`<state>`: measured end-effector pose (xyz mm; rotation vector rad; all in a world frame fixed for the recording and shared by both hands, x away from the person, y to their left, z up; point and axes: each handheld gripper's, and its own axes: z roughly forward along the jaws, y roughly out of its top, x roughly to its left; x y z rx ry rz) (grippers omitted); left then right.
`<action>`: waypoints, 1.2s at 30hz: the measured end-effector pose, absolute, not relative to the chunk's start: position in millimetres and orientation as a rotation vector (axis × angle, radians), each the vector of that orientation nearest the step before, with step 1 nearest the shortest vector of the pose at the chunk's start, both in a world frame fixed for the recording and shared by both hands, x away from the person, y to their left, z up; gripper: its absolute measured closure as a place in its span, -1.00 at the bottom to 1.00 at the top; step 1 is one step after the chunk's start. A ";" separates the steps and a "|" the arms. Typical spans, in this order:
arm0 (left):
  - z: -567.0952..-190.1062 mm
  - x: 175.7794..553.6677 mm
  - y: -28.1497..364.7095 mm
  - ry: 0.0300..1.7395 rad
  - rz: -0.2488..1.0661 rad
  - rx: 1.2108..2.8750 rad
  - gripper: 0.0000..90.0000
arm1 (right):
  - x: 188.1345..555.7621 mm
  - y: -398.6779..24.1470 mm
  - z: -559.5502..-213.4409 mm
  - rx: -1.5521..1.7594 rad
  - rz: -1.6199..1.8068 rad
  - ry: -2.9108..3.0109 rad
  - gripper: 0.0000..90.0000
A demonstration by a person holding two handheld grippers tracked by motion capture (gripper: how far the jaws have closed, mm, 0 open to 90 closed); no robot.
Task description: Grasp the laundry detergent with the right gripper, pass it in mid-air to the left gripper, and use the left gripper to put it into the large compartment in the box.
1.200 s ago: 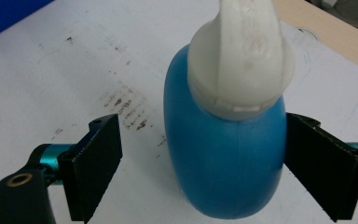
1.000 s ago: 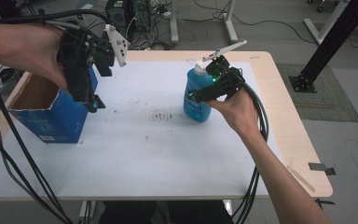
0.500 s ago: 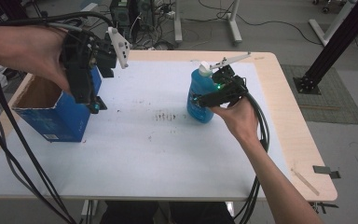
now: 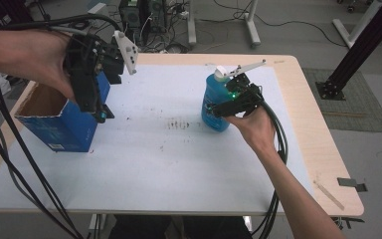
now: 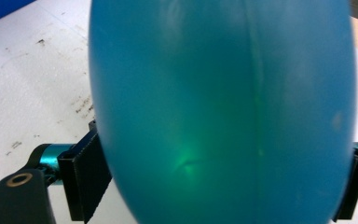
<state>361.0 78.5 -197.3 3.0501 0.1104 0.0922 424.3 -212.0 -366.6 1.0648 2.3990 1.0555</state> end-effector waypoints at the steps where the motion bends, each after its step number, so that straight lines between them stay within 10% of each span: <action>1: -197.3 361.2 78.6 0.111 0.092 3.052 -0.69 | 424.9 -212.2 -367.7 1.061 1.056 2.400 -0.72; 36: -199.5 362.8 78.1 0.111 0.087 3.060 -0.69 | 428.1 -211.7 -376.1 1.079 1.077 2.401 -0.60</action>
